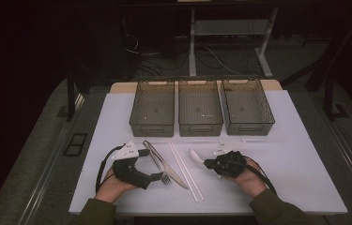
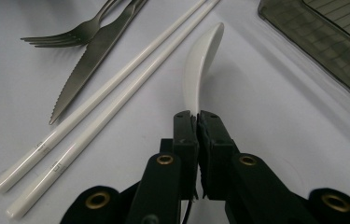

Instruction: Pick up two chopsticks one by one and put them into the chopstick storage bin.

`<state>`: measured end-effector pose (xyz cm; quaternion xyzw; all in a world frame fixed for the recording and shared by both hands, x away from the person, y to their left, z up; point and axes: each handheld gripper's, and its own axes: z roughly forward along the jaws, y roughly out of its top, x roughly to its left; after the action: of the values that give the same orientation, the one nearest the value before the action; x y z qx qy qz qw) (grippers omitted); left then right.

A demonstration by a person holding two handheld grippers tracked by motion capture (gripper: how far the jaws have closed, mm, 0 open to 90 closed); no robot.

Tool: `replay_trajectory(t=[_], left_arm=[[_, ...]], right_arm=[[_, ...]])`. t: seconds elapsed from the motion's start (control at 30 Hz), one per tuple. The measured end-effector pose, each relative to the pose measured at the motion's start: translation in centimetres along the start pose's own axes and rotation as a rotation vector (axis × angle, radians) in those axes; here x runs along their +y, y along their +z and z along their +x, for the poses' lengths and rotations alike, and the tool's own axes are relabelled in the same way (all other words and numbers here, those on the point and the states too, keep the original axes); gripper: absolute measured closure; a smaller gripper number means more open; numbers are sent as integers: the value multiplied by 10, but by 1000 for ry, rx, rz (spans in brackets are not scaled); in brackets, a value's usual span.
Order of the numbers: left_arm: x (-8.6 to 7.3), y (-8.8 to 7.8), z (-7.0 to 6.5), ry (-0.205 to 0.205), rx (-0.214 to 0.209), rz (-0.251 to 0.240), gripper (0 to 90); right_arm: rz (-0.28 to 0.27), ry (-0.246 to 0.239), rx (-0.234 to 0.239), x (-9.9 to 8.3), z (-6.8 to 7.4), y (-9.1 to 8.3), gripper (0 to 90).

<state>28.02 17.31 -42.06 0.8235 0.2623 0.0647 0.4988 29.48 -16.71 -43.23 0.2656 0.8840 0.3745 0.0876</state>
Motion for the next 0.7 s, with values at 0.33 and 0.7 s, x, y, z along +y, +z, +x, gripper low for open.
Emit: replay_trajectory(t=[0.33,0.7], left_arm=[[0,-1,0,-1,-1,0,0],[0,0,0,-4,0,2,0]], right_arm=[[-18,13,-57,-6,-14,-22,859],[-1,50,-188,-43,-52,-67,859]])
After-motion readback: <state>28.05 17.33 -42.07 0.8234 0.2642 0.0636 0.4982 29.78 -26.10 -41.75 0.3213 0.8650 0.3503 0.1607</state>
